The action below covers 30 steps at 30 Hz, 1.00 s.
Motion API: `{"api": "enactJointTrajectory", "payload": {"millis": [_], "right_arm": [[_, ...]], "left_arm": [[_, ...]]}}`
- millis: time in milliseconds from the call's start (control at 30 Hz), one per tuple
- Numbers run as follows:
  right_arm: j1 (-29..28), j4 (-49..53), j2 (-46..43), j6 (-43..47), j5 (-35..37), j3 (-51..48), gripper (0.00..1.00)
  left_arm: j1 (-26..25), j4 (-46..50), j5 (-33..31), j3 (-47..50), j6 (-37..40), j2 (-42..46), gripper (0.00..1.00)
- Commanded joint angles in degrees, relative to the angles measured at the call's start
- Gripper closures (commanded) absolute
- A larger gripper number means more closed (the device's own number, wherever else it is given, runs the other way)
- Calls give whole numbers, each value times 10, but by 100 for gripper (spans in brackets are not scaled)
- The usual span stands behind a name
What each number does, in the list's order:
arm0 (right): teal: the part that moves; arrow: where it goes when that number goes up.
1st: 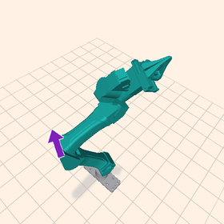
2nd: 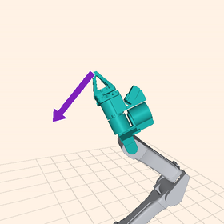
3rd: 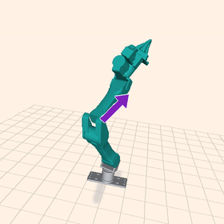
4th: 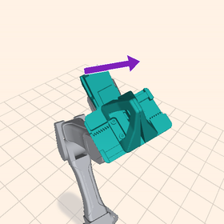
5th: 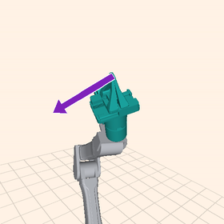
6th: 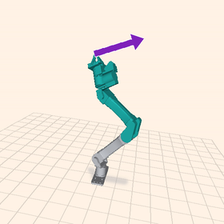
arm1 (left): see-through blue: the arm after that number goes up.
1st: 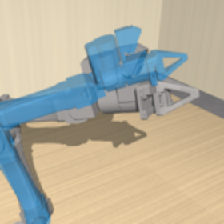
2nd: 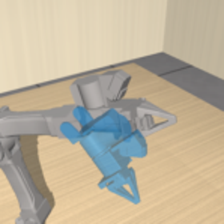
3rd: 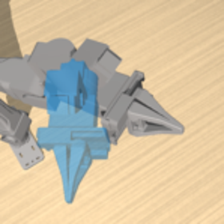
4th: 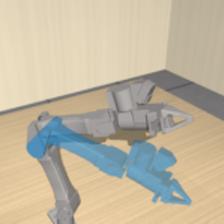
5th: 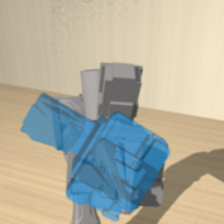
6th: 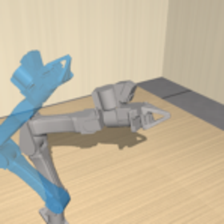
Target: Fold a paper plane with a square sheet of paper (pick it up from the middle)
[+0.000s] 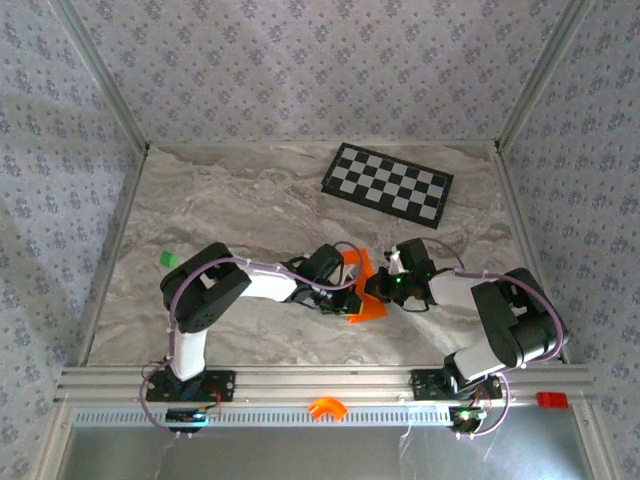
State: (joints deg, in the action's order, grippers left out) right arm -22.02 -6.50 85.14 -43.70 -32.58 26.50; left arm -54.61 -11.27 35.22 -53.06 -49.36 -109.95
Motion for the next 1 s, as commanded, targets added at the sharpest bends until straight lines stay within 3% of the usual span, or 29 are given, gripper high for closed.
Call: {"api": "enactJointTrajectory", "payload": {"millis": [0,400,967], "right_arm": [[7,84,19,15,60,-30,100],[14,88,16,17,60,-30,100],[14,91,13,18,60,-30,100]], "left_arm": [[-5,16,17,17,4,-3,96],[-23,70,19,25,42,24,94],[-30,60,33,60,45,55,93]]}}
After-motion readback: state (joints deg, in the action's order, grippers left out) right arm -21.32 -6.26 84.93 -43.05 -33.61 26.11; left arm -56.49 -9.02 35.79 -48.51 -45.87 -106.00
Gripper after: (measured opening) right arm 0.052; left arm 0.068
